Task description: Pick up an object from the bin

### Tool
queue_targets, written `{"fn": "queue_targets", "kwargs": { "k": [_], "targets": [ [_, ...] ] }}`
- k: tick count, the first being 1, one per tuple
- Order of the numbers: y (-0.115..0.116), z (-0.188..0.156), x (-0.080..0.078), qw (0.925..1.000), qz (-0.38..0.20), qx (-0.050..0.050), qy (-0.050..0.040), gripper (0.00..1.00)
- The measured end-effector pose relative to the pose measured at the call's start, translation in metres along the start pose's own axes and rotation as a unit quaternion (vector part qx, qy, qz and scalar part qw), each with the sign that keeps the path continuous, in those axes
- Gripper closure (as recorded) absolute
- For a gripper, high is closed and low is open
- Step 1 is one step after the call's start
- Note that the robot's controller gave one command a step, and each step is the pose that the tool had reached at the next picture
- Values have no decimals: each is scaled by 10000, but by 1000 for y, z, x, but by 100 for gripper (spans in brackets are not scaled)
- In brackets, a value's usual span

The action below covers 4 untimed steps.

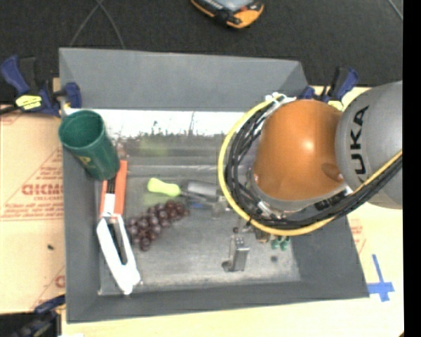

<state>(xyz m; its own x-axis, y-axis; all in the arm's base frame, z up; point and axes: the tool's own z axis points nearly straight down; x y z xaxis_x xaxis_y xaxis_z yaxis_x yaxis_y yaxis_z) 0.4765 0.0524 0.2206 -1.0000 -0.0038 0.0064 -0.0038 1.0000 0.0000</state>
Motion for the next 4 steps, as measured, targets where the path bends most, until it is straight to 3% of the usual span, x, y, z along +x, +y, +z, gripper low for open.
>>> {"fn": "queue_targets", "kwargs": {
  "k": [1,2,3,4],
  "targets": [
    [0,-4,-2,10000,20,-4,-45,0],
    [41,102,-63,9936,-1130,3,-63,0],
    [75,70,-70,9989,-464,-3,-81,0],
    [81,121,-115,9732,-2297,10,-74,0]
  ]
}}
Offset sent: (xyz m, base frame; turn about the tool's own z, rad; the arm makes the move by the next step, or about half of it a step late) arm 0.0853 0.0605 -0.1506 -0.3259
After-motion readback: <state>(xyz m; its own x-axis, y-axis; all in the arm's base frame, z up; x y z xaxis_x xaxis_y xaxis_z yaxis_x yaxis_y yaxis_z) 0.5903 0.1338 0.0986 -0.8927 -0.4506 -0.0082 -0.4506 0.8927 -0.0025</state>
